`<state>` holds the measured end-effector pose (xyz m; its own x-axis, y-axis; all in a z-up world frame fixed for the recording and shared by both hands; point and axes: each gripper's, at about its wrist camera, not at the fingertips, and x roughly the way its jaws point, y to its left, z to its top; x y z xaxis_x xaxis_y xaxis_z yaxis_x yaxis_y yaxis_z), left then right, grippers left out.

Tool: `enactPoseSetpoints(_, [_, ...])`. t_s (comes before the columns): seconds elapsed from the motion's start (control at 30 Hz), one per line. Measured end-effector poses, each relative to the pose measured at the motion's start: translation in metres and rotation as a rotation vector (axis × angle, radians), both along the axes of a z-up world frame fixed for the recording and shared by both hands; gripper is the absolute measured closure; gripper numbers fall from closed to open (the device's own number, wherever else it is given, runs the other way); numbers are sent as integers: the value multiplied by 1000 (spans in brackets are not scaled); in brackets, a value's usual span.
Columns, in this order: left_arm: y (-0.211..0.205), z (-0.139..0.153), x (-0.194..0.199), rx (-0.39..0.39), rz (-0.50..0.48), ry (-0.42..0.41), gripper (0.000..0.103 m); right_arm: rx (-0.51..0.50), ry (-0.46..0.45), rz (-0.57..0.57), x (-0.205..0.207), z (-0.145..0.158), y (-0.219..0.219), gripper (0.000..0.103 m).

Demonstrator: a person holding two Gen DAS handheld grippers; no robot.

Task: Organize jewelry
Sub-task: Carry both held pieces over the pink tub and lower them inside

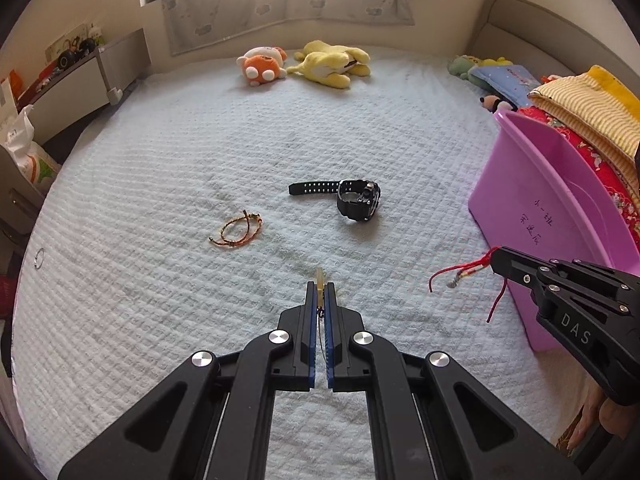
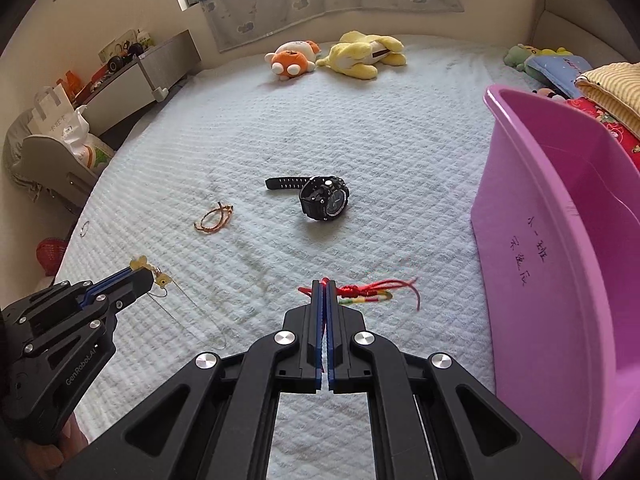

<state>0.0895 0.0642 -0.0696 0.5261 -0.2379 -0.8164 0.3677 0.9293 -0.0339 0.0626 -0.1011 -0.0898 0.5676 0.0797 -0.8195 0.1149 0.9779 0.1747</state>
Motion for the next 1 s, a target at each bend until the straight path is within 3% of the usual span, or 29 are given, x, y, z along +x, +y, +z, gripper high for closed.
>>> enactPoseSetpoints(0.27, [-5, 66, -15, -3, -124, -26, 99, 1, -32, -70, -34, 69, -1, 101])
enactPoseSetpoints(0.57, [-59, 131, -51, -69, -312, -40, 99, -39, -64, -190, -87, 141, -42, 101])
enactPoseSetpoints(0.83, [-141, 167, -75, -123, -400, -57, 99, -92, -74, -259, -130, 170, -112, 101])
enactPoseSetpoints(1.0, [-201, 171, -84, -121, -365, -60, 99, -86, -72, -228, -145, 168, -168, 101])
